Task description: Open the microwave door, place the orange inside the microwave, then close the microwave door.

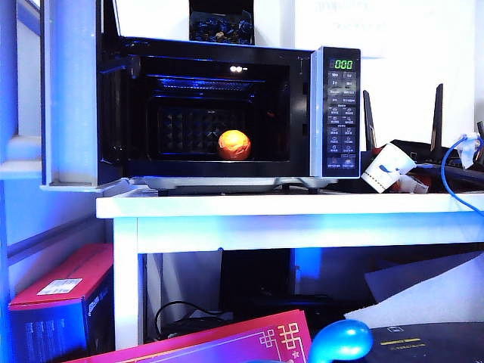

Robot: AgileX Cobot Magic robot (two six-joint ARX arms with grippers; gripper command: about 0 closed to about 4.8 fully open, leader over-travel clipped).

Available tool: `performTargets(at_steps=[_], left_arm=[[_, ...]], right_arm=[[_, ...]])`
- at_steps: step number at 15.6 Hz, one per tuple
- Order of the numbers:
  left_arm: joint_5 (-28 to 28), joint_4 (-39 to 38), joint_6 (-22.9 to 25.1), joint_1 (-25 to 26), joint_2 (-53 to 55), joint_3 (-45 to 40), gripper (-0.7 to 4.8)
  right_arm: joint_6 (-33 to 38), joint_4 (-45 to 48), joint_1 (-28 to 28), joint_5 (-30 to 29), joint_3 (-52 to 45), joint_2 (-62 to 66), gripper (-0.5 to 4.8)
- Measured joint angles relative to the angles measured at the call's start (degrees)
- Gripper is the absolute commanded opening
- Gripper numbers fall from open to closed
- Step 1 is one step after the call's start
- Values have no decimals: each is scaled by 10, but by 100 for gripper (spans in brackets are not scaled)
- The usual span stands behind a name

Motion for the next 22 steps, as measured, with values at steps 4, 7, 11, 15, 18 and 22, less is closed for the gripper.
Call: performTargets(at_steps=[4,7,11,15,18,22], left_arm=[[83,16,0,0,27,2,-5],[106,45,0,-1,43,3,-5],[167,69,0,0,47,-2,-5],[181,77,0,0,48,-1,-5],[97,66,0,0,45,21,-5],[92,46,0,0,62,18,-5]], right_arm=[[0,2,0,-2,2,-18,-1],[0,5,0,-2,4,-24,-1],[0,4,0,-1,4,-27,-1],[0,4,0,-1,4,-27,-1],[0,5,0,-1,4,-27,-1],[0,20,0,-1,4,-27,-1]])
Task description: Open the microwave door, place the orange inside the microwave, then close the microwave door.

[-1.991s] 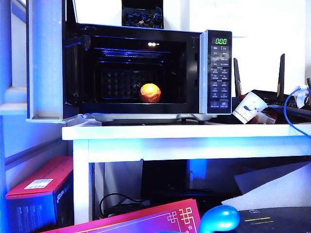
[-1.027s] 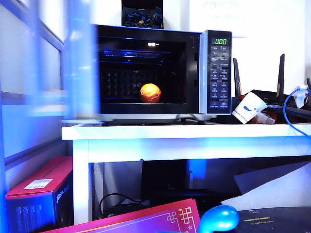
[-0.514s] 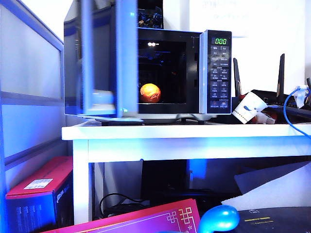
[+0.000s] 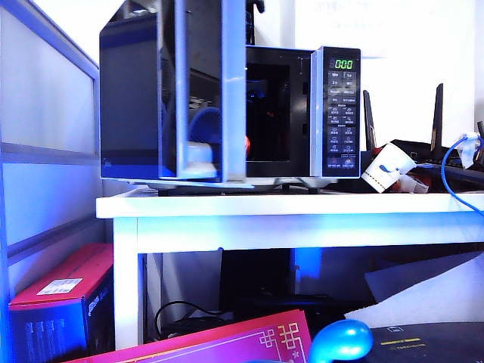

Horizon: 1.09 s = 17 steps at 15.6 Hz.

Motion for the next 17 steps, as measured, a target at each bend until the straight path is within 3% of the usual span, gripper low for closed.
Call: performTargets(at_steps=[3,10,11,17], left_arm=[[1,-3,0,0,21,-2,-5],[64,31,0,-1,62,-3,-5],[91,53,0,-2,68,-3,-5],[90,168,0,-68,116,-3,-5]], right_arm=[[0,5,0,0,0,0,0],[0,34,0,0,0,0,-1],[0,41,0,0,0,0,-1],[0,63,0,0,0,0,-1]])
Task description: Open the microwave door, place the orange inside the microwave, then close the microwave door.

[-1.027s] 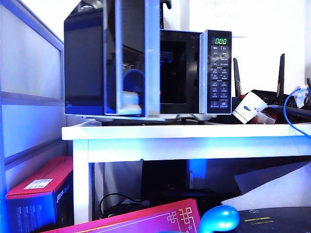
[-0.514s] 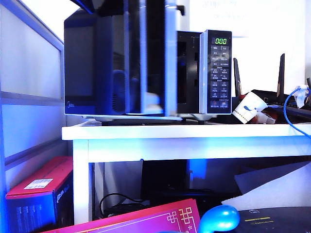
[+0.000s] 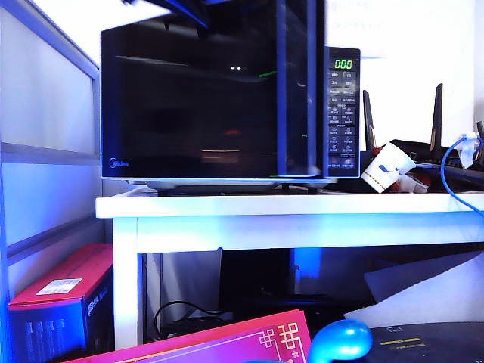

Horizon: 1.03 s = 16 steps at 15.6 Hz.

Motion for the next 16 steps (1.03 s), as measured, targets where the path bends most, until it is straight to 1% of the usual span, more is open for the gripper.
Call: performTargets(at_steps=[2,5,6,8,10,16], left_arm=[[-35,39,0,-7,21,0,-5],[-65,104,0,-4,48,0,-5],[-75,127,0,-5,53,0,-5],[-78,181,0,-7,64,0,-5],[-79,214,0,-7,76,0,-5],[-84,352,2,-9,112,1,-5]], right_arm=[[0,2,0,0,0,0,-1],[0,3,0,-2,0,0,0],[0,3,0,-13,0,0,-1],[0,5,0,-24,0,0,0],[0,8,0,-25,0,0,-1],[0,9,0,-25,0,0,-1]])
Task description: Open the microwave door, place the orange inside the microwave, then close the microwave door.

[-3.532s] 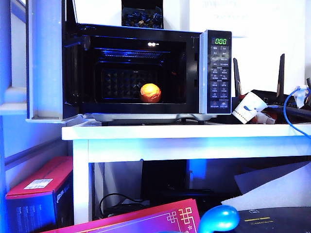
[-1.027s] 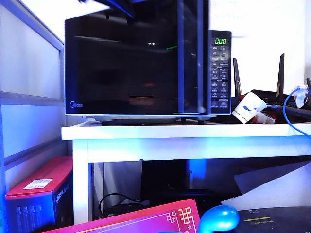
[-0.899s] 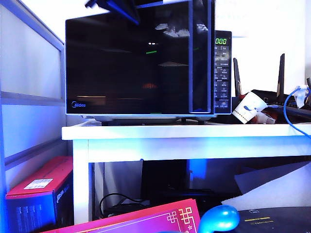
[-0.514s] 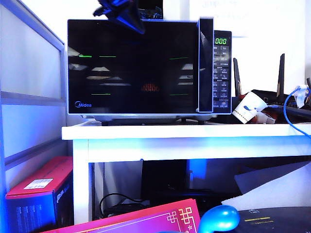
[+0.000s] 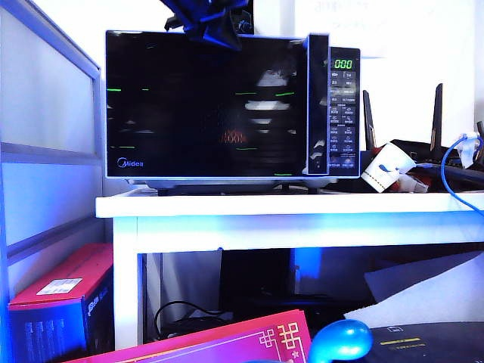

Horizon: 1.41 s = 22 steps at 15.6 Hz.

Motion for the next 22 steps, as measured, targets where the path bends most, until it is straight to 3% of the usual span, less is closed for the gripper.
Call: performTargets(at_steps=[5,7,10,13,15,17,21,22], left_arm=[[4,73,5,-10,30,5,-5],[-60,105,12,-20,43,6,-5],[-115,99,19,-29,44,6,-5],[-96,73,9,-24,30,3,-5],[-68,35,-14,-17,-18,-3,-5],[-17,16,-45,-26,-160,1,-5],[-15,-70,-64,-23,-366,4,-5],[-15,-122,-65,-24,-436,2,-5]], right_arm=[[0,1,0,0,0,0,-1],[0,2,0,0,0,0,-1],[0,3,0,0,0,-1,-1],[-5,12,0,0,0,-2,-1],[-5,22,0,1,0,-15,-1],[-5,24,0,0,-1,-57,0],[-5,-3,0,-1,1,-164,-1],[-6,-60,0,0,1,-210,-1]])
